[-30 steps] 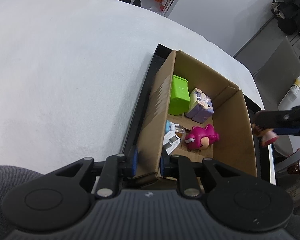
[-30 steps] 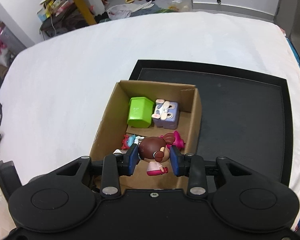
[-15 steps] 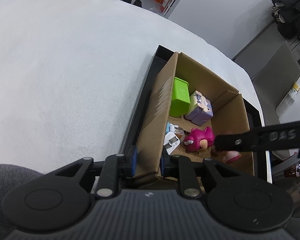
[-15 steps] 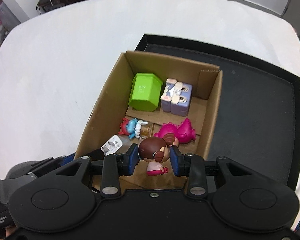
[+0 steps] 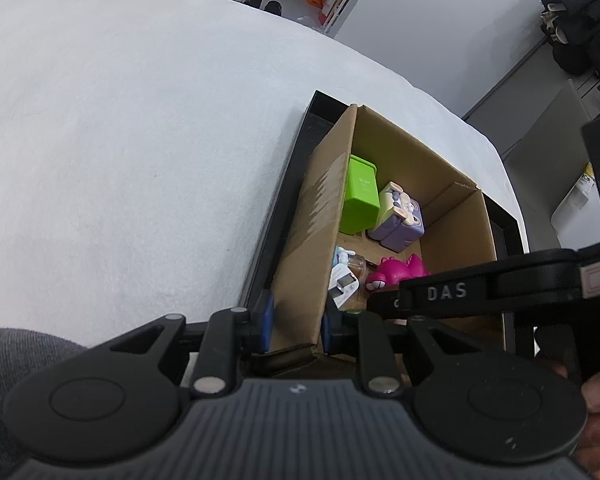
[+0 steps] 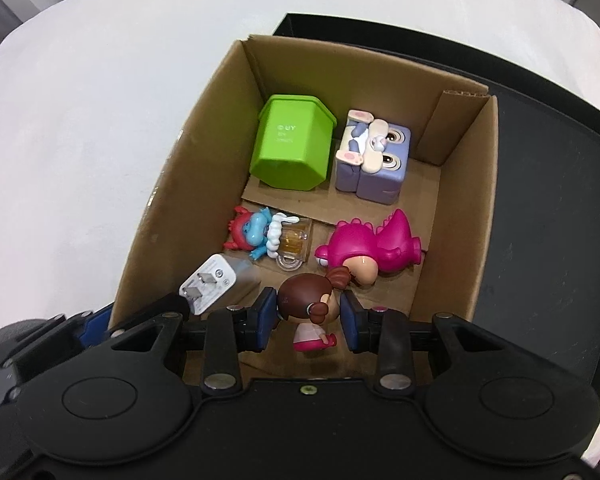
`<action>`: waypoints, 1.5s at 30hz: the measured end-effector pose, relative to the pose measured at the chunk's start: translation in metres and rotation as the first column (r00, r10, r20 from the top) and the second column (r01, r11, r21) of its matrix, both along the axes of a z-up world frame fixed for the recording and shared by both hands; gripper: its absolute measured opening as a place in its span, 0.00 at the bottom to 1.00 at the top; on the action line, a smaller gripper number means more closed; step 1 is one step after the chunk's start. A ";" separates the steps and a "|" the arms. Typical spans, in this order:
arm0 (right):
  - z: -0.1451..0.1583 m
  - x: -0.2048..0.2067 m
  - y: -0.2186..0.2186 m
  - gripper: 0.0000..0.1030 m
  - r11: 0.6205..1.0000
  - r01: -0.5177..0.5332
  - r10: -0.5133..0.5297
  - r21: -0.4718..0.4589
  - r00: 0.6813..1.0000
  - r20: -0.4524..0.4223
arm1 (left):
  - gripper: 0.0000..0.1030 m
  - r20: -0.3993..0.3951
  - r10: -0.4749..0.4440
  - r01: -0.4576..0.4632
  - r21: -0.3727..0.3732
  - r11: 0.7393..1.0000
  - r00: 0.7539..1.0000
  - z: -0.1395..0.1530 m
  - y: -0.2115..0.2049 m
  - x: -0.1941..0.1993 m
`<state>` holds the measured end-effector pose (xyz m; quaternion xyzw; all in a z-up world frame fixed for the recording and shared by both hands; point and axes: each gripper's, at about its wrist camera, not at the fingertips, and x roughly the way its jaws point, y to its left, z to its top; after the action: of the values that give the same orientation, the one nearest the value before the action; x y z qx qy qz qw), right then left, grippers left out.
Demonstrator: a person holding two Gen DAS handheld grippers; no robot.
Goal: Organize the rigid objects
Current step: 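Lower the doll into the box and open the right gripper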
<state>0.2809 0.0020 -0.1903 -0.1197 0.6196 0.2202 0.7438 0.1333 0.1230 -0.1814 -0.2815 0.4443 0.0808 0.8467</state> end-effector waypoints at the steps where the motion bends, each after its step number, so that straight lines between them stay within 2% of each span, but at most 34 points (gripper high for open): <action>1: -0.001 0.000 0.002 0.33 1.000 0.000 0.000 -0.006 1.000 0.000 | 0.21 -0.001 0.001 -0.001 -0.001 1.000 1.000 0.000 0.000 0.000; 7: 0.002 0.001 0.005 0.34 1.000 0.024 -0.024 -0.010 1.000 -0.001 | 0.21 -0.002 0.003 -0.003 -0.006 1.000 1.000 -0.001 0.000 0.000; 11: 0.017 0.000 0.001 0.45 0.999 0.040 -0.040 -0.012 0.998 0.047 | 0.21 -0.008 0.010 -0.010 -0.011 1.000 1.000 -0.001 0.000 0.001; 20: 0.051 -0.003 -0.025 0.45 0.994 0.077 -0.081 0.072 0.995 0.061 | 0.21 -0.033 -0.002 0.002 -0.001 1.000 0.999 0.003 -0.001 0.007; 29: 0.076 -0.008 -0.053 0.57 0.982 0.110 -0.123 0.151 0.989 0.081 | 0.24 -0.073 -0.013 0.014 0.014 1.000 0.997 0.013 -0.005 0.017; 35: 0.085 -0.009 -0.074 0.63 0.971 0.139 -0.157 0.196 0.984 0.080 | 0.37 -0.062 -0.024 0.026 0.031 0.999 0.998 0.032 -0.011 0.017; 37: 0.088 -0.009 -0.080 0.67 0.967 0.146 -0.167 0.208 0.982 0.084 | 0.44 -0.060 -0.030 0.033 0.051 0.998 0.998 0.041 -0.014 0.019; 39: 0.092 -0.010 -0.088 0.75 0.963 0.156 -0.180 0.218 0.979 0.096 | 0.47 -0.055 -0.039 0.043 0.070 0.997 0.998 0.050 -0.017 0.020; 41: 0.095 -0.011 -0.095 0.77 0.958 0.166 -0.194 0.234 0.976 0.103 | 0.50 -0.055 -0.050 0.055 0.085 0.995 0.997 0.059 -0.020 0.021; 45: 0.104 -0.013 -0.113 0.88 0.947 0.191 -0.228 0.259 0.966 0.123 | 0.64 -0.039 -0.072 0.076 0.113 0.991 0.997 0.078 -0.026 0.020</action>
<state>0.2674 -0.1109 -0.0866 0.0235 0.5387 0.2050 0.8168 0.1535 0.0967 -0.1031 -0.2145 0.4636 0.0793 0.8560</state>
